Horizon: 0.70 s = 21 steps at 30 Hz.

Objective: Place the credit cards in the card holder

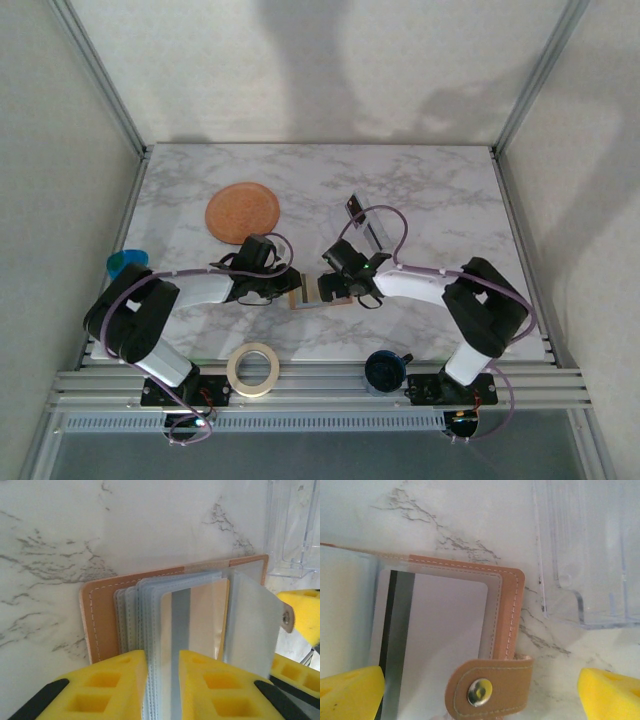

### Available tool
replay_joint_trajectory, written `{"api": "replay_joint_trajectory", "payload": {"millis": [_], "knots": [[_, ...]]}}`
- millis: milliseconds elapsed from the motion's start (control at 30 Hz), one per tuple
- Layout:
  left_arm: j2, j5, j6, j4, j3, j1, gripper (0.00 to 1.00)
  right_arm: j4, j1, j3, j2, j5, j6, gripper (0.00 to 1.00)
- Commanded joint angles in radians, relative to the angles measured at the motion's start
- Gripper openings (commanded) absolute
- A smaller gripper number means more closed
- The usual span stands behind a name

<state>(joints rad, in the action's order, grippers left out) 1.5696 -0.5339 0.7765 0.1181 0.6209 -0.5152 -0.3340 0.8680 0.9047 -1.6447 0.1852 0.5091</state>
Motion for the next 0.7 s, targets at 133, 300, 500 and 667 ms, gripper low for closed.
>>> {"api": "replay_joint_trajectory", "payload": {"millis": [133, 300, 500, 667], "knots": [[-0.036, 0.019, -0.023, -0.107, -0.005, 0.006, 0.29, -0.054, -0.046, 0.001, 0.074, -0.050, -0.027, 0.99], [-0.067, 0.027, -0.048, -0.119, 0.000, 0.004, 0.32, -0.029, -0.064, 0.030, -0.020, -0.159, -0.045, 0.99], [-0.046, 0.027, -0.052, -0.118, -0.001, 0.004, 0.31, -0.006, -0.062, 0.041, -0.077, -0.158, -0.039, 0.99], [-0.032, 0.044, -0.073, -0.142, 0.014, 0.004, 0.28, -0.050, -0.060, 0.031, -0.063, -0.056, -0.042, 0.99]]}}
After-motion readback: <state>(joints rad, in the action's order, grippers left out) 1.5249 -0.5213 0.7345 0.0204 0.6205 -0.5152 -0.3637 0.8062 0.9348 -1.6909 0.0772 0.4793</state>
